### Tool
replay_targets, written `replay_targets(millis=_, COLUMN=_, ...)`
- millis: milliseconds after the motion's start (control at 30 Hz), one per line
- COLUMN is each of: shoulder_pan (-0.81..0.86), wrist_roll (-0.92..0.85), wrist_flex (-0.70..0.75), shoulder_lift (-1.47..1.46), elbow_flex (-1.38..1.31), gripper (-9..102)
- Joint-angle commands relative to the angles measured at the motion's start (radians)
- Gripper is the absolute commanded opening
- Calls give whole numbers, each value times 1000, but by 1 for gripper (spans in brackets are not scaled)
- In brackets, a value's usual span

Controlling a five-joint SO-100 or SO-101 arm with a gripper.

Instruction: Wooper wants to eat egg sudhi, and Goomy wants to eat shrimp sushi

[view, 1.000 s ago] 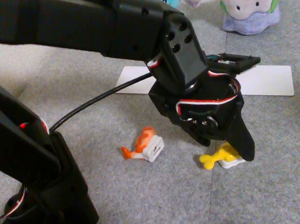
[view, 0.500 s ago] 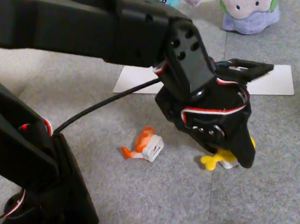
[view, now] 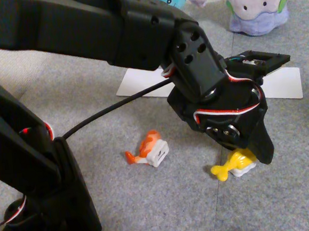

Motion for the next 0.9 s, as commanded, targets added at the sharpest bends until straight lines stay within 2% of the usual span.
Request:
replay_targets(millis=0, shoulder_pan=-2, wrist_roll=5, wrist_flex=-15, shoulder_lift=5, elbow_flex=-40, gripper=18)
replay_targets(millis=200, shoulder_pan=5, wrist_roll=5, wrist_flex=-3, shoulder_lift=-2, elbow_flex=-40, gripper=18)
replay_targets(millis=367, shoulder_pan=9, wrist_roll=9, wrist_flex=61, shoulder_lift=0, elbow_flex=-40, gripper=18)
replay_targets(millis=633, shoulder_pan=11, wrist_roll=54, wrist_flex=44, shoulder_lift=-2, elbow_flex=-40, gripper=18)
replay_targets(millis=867, shoulder_pan=12, wrist_roll=55, wrist_flex=44, shoulder_lift=-2, elbow_flex=-40, gripper=3)
